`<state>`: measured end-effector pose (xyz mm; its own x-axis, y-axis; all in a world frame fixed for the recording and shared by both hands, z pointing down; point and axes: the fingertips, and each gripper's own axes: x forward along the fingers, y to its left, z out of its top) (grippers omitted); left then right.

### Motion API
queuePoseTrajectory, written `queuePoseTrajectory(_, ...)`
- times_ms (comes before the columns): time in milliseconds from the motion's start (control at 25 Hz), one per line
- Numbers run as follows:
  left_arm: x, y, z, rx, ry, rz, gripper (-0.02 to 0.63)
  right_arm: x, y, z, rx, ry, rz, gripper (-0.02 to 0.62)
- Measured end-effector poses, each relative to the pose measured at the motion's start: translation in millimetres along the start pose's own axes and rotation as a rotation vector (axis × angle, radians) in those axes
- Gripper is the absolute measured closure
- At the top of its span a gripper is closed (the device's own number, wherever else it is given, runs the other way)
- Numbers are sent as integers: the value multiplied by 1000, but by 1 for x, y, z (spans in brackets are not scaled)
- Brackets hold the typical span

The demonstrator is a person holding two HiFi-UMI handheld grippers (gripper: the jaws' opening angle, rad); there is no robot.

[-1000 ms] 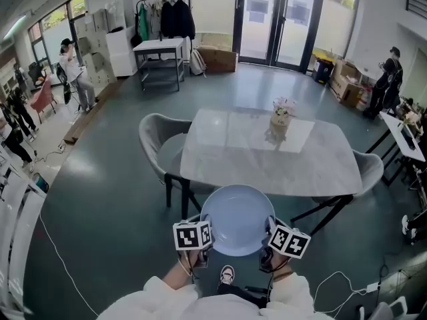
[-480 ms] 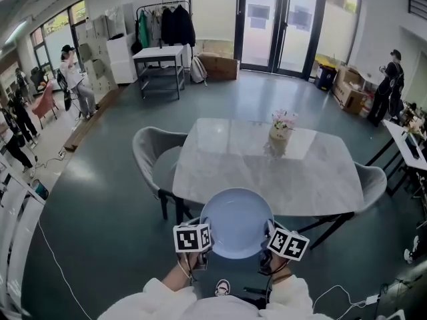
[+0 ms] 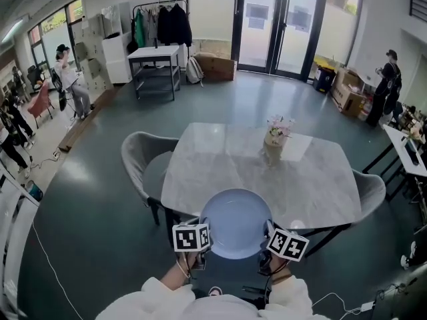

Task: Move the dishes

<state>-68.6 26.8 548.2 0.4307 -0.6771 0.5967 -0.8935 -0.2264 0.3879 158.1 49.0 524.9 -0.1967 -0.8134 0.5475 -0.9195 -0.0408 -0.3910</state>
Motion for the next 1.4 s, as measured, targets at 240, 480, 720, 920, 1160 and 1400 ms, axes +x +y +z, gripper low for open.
queuePoseTrajectory(240, 21, -6, 7, 12, 1, -11, 562, 14, -12, 8, 12, -1, -5, 518)
queuePoseTrajectory(480, 31, -1, 8, 20, 20, 18, 561, 26, -18, 6, 20, 19, -7, 518)
queuePoseTrajectory(720, 55, 3, 22, 14, 34, 14, 560, 49, -22, 18, 14, 37, -16, 518)
queuePoseTrajectory(920, 79, 8, 53, 7, 17, 5, 560, 75, -19, 45, -4, 32, -15, 518)
queuePoseTrajectory(1160, 110, 20, 87, 3, 22, 11, 561, 114, -15, 75, -10, 35, -14, 518)
queuePoseTrajectory(1400, 140, 30, 127, 5, 26, 10, 561, 150, -11, 106, -4, 38, -23, 518)
